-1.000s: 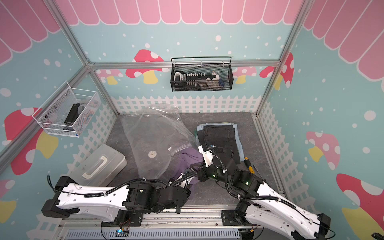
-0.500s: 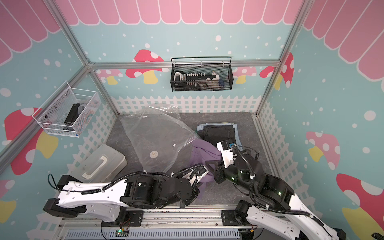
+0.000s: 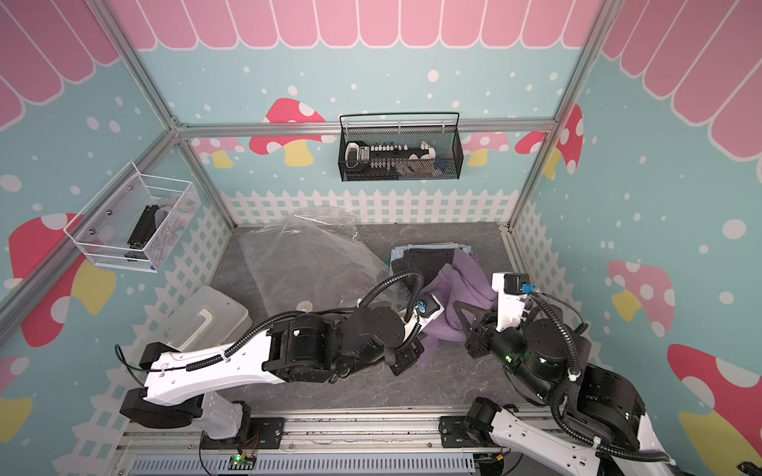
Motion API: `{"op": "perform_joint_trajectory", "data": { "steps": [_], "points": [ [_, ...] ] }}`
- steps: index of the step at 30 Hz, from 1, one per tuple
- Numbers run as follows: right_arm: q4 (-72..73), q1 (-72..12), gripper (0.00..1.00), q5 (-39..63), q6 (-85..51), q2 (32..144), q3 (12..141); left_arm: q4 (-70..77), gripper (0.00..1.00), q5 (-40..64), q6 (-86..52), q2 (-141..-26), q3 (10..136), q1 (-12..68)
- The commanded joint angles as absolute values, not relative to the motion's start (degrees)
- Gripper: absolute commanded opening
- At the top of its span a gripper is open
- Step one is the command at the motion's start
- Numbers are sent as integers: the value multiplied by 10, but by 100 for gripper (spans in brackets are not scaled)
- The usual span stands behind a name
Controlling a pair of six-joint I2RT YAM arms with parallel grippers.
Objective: Take the trousers out of the vacuum bag
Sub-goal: Take out the trousers from the vacuum bag.
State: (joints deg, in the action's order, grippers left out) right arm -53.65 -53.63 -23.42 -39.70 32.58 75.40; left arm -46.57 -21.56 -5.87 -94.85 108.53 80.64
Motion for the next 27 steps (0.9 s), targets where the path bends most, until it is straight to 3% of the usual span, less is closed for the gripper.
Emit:
{"op": "perform_joint_trajectory", "data": {
  "steps": [1,17,23,27],
  "points": [
    [-538,-540,0,-294,-389,336,782,-457,0,-248,0,-967,1147,785],
    [-401,-531,0,-371,-435,462,803,-410,0,-367,137,-1028,1215,706],
    [-364,-473,0,-311,-469,508,809,-361,0,-382,208,-1037,1218,672],
    [-315,-387,0,-206,-506,523,781,-330,0,-391,263,-1038,1217,652]
  ]
}}
